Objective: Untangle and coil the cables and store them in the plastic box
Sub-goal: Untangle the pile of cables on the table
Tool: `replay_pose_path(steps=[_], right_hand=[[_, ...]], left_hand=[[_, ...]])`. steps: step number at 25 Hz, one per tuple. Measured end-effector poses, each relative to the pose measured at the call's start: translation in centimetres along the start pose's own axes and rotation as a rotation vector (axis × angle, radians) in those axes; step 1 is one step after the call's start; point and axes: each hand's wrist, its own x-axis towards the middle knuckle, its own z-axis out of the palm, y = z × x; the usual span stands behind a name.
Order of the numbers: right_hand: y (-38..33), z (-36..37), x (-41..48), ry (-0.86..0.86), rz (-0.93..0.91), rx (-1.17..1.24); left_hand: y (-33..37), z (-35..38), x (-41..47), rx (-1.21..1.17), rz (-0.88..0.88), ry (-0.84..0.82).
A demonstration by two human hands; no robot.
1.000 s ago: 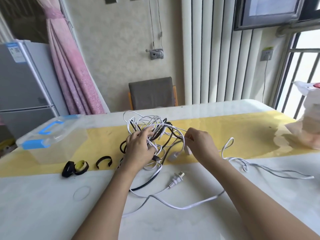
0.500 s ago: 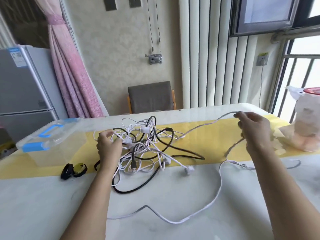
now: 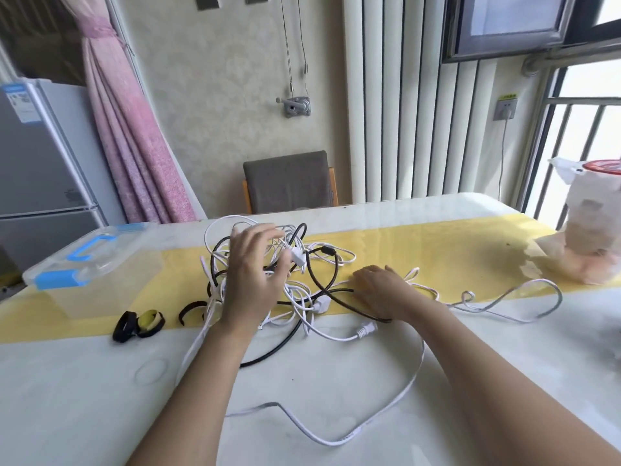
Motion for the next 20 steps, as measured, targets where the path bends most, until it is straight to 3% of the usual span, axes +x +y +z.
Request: replay_pose_path(steps=[4, 8, 11, 13, 15, 18, 20], right_hand=[[-0.5, 0.1, -0.1, 0.075, 0.006, 0.157], [-1.4, -1.7, -1.1, 0.170, 0.009, 0.435], [-2.2, -5.1, -2.7, 0.325, -0.022, 0.758], [-2.7, -6.5, -3.6, 0.412, -0.046, 0.823], [-2.5, -7.1, -4.0, 0.508, -0.008, 0.859], [-1.1, -7.6, -4.0, 0.661, 0.109, 0.926], [0.3, -8.1, -4.0, 0.779, 0.184, 0.972]], left_hand=[[1.5, 2.7, -0.8, -0.079, -0.046, -0.527], [0.4, 3.2, -1.0, 0.367, -0.220, -0.627], [0.2, 3.1, -0.8, 0.457, -0.334, -0.785], [0.0, 3.7, -0.7, 0.456, -0.330, -0.763], [-0.4, 3.9, -0.5, 0.306, -0.341, -0.593], [-0.5, 2.3, 0.4, -0.336, -0.460, -0.460], [-0.7, 1.2, 0.9, -0.594, -0.599, -0.317]])
